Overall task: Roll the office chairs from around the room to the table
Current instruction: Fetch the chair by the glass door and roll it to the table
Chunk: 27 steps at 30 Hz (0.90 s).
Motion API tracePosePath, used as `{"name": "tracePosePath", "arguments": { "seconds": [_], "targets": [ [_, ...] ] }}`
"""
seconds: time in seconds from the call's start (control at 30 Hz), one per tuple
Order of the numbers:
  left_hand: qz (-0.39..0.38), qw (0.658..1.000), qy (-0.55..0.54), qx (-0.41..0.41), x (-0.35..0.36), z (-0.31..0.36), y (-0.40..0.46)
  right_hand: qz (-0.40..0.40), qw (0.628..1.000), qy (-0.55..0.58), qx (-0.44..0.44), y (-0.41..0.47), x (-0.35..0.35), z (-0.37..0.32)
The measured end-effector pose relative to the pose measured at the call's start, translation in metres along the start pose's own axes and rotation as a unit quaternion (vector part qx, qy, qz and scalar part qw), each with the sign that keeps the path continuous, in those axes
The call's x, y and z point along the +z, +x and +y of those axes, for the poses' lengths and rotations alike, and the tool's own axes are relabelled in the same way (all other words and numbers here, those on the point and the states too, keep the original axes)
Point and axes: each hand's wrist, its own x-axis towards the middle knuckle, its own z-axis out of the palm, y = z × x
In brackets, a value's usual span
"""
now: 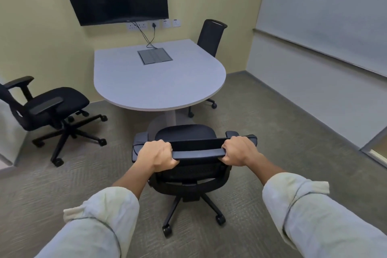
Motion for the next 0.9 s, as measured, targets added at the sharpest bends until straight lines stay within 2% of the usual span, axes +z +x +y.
{"name": "tracePosePath", "arguments": {
  "seconds": [0.4, 0.7, 0.9],
  "targets": [
    [-0.021, 0.999, -0.023, -0.026, 0.000, -0.032, 0.046, 0.002, 1.000, -0.002, -0.021, 0.071, 0.000, 0.019],
    [-0.021, 0.998, -0.030, -0.044, -0.003, -0.031, 0.065, 0.020, 0.999, -0.005, -0.033, 0.095, 0.001, 0.036],
    [-0.033, 0.998, -0.021, -0.039, -0.001, -0.019, 0.061, 0.036, 0.999, 0.002, -0.013, 0.079, 0.012, 0.042]
  ]
}}
